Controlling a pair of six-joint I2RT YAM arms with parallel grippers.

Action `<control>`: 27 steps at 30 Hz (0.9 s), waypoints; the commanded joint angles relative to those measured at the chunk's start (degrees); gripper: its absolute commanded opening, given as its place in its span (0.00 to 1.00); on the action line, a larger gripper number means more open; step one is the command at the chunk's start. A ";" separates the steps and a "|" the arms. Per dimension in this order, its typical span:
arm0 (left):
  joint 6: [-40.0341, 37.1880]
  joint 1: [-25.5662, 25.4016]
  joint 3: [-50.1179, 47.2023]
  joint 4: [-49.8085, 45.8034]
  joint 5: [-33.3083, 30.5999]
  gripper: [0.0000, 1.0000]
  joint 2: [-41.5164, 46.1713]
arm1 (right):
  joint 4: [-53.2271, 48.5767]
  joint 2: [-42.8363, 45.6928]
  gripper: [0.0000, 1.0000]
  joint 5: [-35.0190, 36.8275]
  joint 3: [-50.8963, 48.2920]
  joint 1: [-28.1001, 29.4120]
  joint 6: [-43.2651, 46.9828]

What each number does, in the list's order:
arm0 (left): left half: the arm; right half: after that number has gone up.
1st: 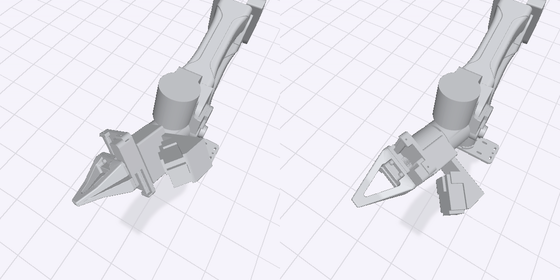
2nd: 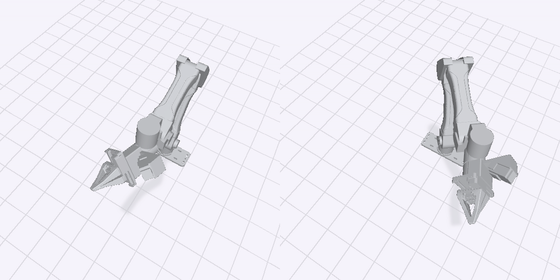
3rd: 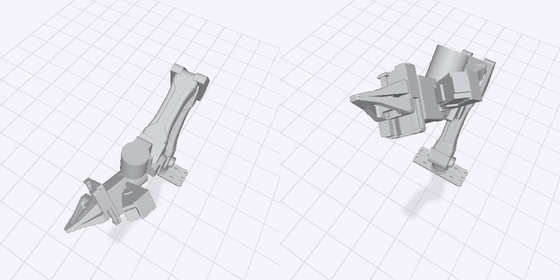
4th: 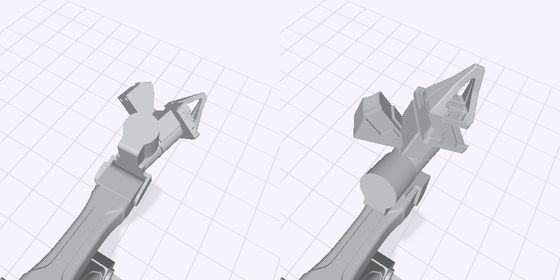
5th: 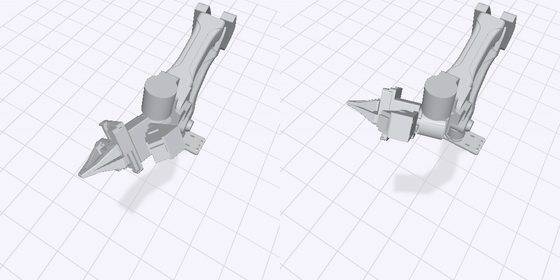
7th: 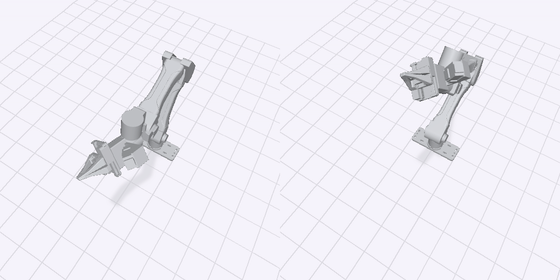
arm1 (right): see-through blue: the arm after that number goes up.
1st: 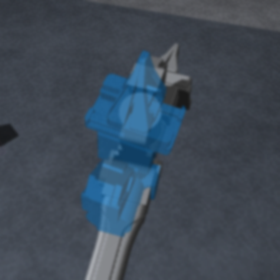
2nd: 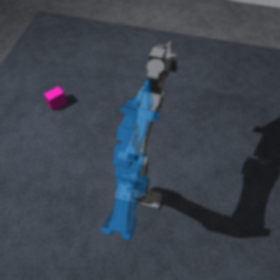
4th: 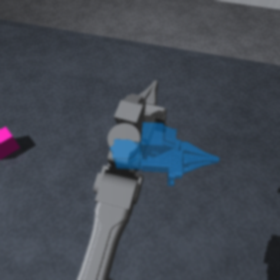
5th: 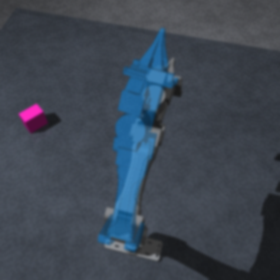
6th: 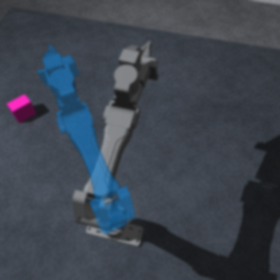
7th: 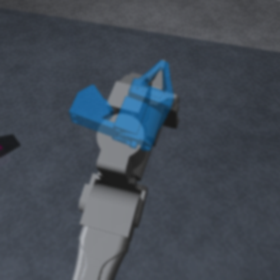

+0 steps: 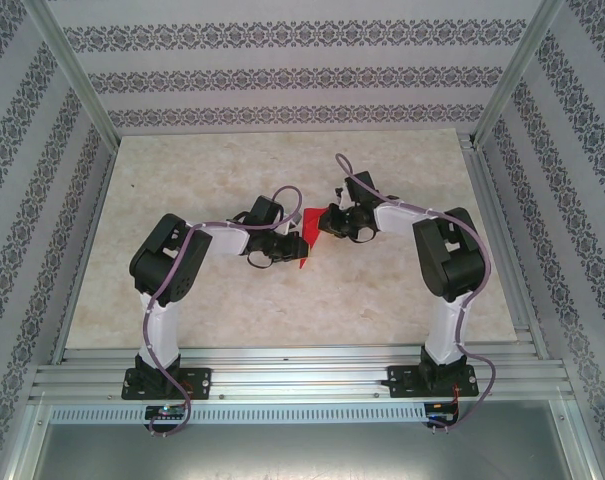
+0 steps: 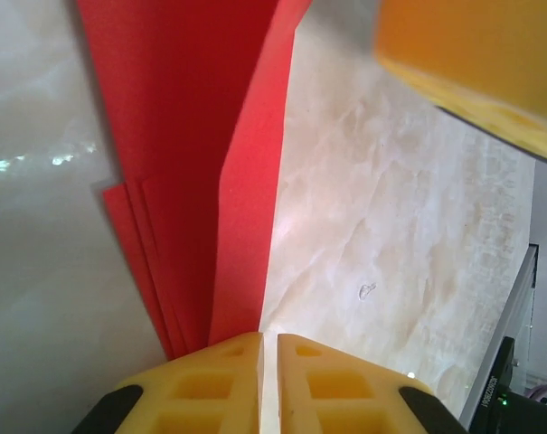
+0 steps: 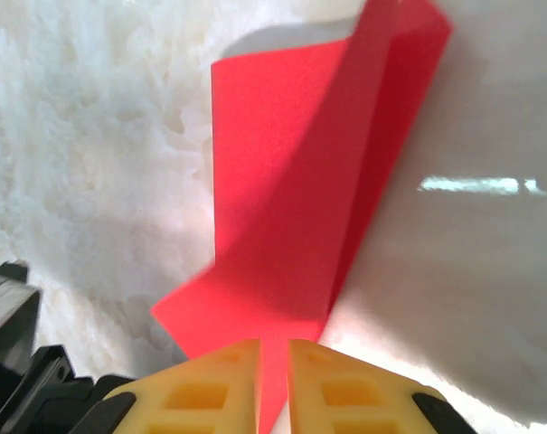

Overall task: Fold a paper plane with a square sheet of paper (fold left side to right side)
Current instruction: Fold the wing for the fifth time at the center of the table.

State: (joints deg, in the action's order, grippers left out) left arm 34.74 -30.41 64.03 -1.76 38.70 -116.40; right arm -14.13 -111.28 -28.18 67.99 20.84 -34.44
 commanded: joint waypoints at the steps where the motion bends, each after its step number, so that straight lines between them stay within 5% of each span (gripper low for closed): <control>1: -1.74 -0.44 -0.75 -7.75 -3.39 0.12 -3.22 | 0.63 2.14 0.12 -0.03 -3.20 1.13 -1.12; 16: -2.65 -0.46 -0.22 -10.20 -5.78 0.05 -3.57 | 6.41 -2.12 0.08 -2.54 -3.78 4.96 -4.48; 27: -4.63 -0.44 -0.38 -12.71 -6.19 0.04 -3.99 | 0.33 -5.08 0.08 5.76 0.40 4.17 3.21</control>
State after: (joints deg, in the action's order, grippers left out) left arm 32.93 -30.50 65.32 -4.82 37.06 -116.71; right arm -11.94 -114.67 -29.02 66.26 25.52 -35.18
